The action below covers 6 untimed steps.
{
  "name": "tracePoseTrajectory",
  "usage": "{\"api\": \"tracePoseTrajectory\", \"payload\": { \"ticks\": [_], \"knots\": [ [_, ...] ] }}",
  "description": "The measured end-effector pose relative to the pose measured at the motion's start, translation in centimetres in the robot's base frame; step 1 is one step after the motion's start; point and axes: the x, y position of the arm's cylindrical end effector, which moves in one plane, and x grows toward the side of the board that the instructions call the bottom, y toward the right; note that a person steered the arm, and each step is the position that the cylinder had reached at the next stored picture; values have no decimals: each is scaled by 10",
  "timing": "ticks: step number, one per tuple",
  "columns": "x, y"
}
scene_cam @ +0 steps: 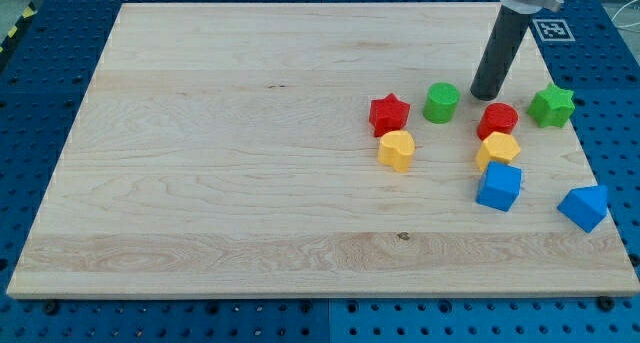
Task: Move green star slightly down
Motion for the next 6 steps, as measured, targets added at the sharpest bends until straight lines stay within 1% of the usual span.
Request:
{"api": "tracePoseTrajectory", "payload": {
  "ticks": [4, 6],
  "knots": [
    [-5, -11],
    [-6, -27]
  ]
}}
